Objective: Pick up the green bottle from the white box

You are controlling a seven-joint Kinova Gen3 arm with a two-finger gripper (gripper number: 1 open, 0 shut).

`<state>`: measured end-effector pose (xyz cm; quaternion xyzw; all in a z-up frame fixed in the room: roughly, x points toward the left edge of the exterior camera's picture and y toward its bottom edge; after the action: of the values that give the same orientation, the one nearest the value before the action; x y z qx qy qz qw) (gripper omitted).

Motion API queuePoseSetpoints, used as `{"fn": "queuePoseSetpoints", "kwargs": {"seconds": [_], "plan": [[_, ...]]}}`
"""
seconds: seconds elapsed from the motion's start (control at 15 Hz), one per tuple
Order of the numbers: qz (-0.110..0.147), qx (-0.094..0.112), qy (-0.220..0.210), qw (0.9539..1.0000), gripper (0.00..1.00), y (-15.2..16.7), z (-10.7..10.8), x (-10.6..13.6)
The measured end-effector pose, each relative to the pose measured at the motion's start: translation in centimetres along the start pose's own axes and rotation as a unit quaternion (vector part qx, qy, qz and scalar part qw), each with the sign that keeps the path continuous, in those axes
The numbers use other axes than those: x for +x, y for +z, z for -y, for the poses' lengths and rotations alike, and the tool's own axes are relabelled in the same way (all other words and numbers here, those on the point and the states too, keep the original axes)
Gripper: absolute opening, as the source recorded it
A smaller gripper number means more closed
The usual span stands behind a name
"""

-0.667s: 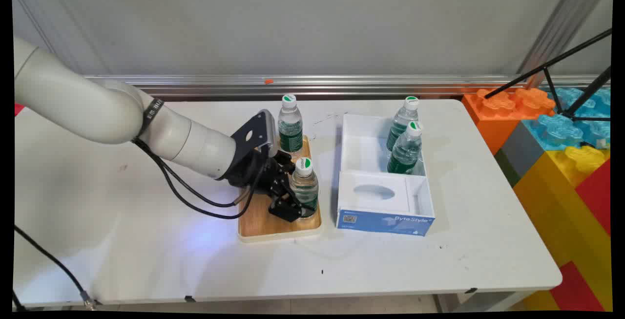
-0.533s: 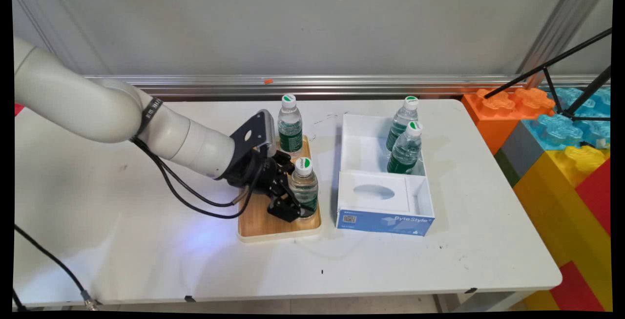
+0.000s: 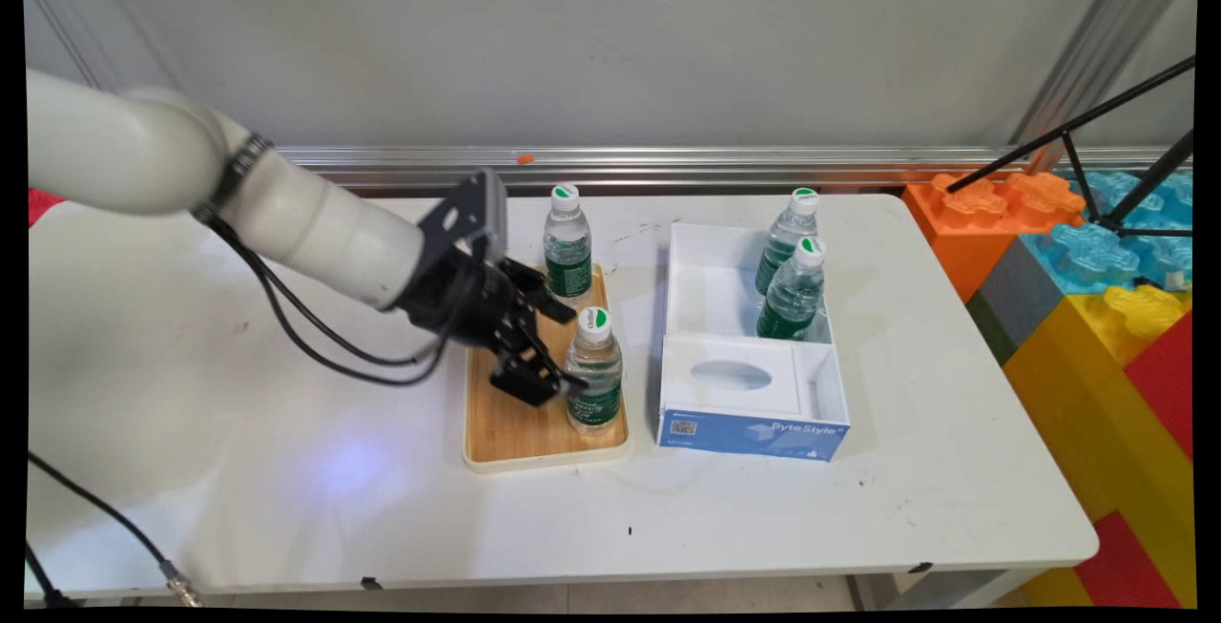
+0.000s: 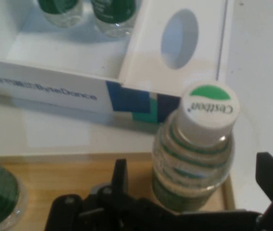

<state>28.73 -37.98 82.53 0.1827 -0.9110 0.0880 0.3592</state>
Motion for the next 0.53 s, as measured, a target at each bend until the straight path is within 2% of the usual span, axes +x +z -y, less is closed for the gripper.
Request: {"fn": "queuePoseSetpoints", "kwargs": {"seconds": [0.2,0.53], "plan": [[0.01,0.001,0.004,0.9999,1.0,-3.8,0.7,1.4],[0.046,0.022,-0.02,0.9985,1.0,-9.0,1.1,3.8]]}}
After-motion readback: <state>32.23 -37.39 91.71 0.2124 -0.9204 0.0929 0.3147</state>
